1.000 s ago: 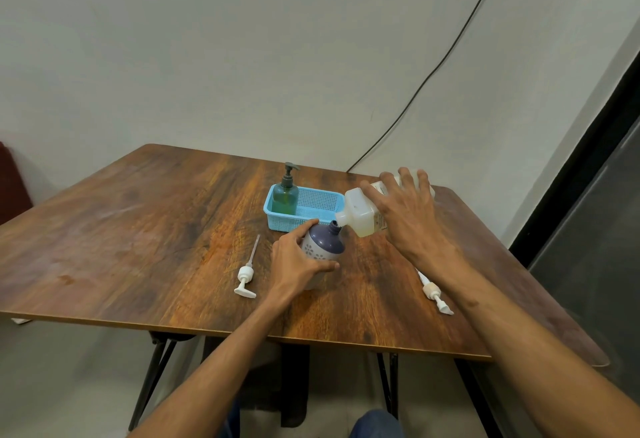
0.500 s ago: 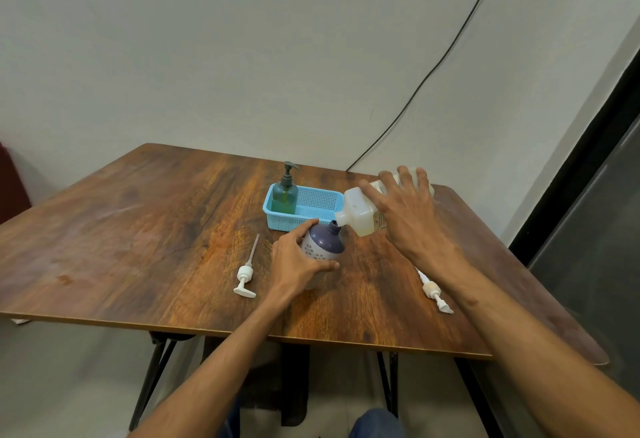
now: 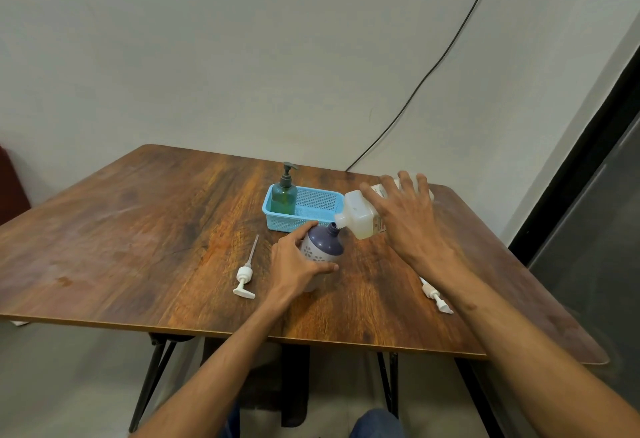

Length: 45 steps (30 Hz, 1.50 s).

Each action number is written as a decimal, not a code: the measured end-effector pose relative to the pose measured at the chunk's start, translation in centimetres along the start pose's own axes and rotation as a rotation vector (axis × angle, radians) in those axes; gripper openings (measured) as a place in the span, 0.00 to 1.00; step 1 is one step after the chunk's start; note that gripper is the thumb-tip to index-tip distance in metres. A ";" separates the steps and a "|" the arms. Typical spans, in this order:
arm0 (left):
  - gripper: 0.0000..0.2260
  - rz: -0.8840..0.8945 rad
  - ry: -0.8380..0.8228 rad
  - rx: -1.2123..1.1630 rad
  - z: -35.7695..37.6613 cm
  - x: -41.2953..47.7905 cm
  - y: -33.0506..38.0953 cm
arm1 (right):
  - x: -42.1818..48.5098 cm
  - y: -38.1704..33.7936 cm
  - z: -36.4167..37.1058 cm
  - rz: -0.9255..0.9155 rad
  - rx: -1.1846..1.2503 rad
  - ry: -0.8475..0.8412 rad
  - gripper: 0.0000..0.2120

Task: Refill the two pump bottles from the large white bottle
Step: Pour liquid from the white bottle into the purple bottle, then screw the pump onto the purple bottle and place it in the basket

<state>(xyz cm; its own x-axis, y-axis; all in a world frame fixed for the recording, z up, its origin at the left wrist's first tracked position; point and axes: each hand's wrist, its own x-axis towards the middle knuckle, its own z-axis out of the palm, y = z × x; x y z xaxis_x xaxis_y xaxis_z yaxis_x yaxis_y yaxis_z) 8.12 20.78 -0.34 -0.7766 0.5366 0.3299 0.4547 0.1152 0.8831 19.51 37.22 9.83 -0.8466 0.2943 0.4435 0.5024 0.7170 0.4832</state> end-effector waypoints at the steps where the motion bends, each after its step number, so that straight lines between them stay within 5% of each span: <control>1: 0.41 0.000 -0.004 -0.002 0.0 0.0 0.0 | -0.1 0.0 0.1 0.003 0.003 0.001 0.44; 13: 0.41 0.011 0.005 -0.047 0.2 0.0 -0.5 | -1.9 -0.9 2.0 0.137 0.264 0.022 0.45; 28: 0.39 0.022 0.062 -0.144 0.6 0.0 -1.9 | -5.3 -3.0 7.5 0.683 1.328 -0.020 0.49; 33: 0.40 0.008 0.066 -0.160 1.0 0.0 -2.4 | -6.0 -4.0 8.1 0.728 1.381 -0.011 0.55; 45: 0.39 0.010 0.031 -0.180 0.8 -0.1 -3.7 | -7.0 -5.2 8.9 0.764 1.470 0.041 0.51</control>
<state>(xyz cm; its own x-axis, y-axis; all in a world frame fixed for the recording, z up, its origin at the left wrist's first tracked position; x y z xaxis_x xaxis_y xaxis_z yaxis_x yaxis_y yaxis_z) 6.89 20.93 -3.91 -0.7868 0.5103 0.3472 0.3799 -0.0429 0.9240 21.24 37.04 -2.46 -0.4813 0.8378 0.2576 0.1681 0.3767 -0.9110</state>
